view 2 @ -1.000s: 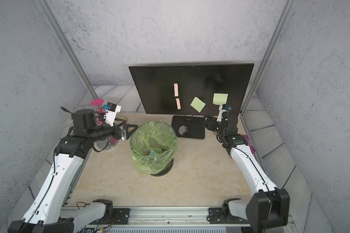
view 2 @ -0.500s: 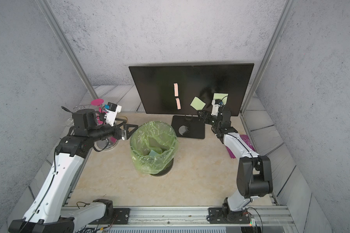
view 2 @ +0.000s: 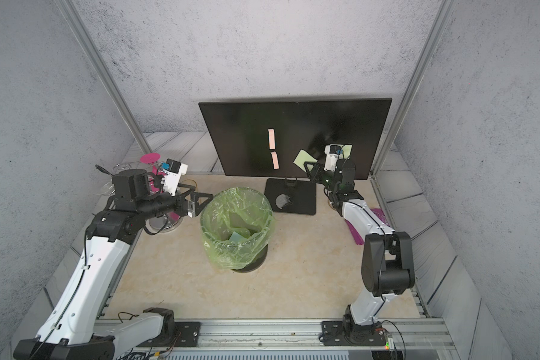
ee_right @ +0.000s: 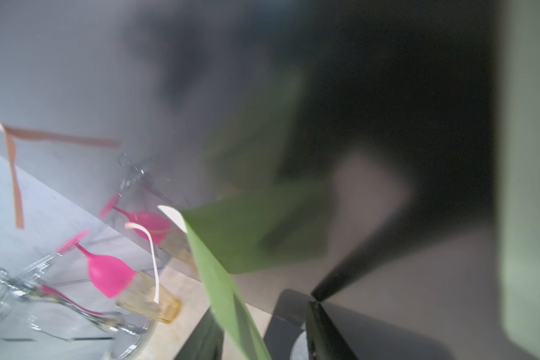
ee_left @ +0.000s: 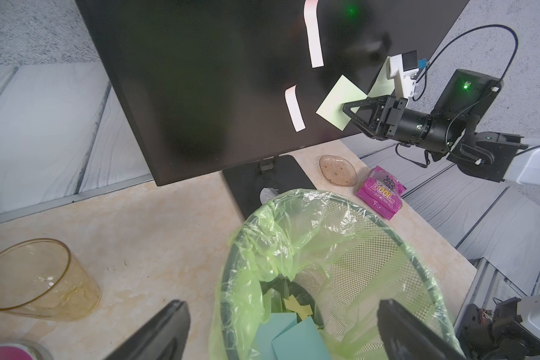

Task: Remove the sticky note from the monitor
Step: Tear off the sticky note from the monitor, then place the sticky note in the trash bin.

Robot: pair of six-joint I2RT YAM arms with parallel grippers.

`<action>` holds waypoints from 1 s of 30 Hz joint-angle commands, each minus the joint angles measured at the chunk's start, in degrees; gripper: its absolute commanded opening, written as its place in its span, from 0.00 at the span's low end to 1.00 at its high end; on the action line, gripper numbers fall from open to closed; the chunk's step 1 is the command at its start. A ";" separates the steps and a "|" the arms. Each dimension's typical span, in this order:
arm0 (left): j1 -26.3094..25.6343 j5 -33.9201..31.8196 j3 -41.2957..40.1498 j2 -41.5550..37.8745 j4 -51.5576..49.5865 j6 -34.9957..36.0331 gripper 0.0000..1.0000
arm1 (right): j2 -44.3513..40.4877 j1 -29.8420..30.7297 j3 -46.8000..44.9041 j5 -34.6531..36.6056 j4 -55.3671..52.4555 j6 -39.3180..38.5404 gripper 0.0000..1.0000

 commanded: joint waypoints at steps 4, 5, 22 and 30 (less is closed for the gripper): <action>0.44 0.79 -0.33 -0.04 0.40 0.60 1.00 | -0.10 0.32 1.39 -2.06 1.96 -0.42 0.14; 0.45 0.82 -0.33 0.00 0.40 0.60 1.00 | -0.48 0.52 1.22 -2.20 1.96 -0.51 0.09; 0.44 1.04 -0.11 0.69 0.57 0.27 1.00 | -16.78 8.11 -5.34 -3.74 -5.61 -9.58 0.00; 0.38 1.03 -0.02 0.73 1.17 -0.58 1.00 | -24.51 18.07 -3.95 -8.00 -20.96 -19.25 0.00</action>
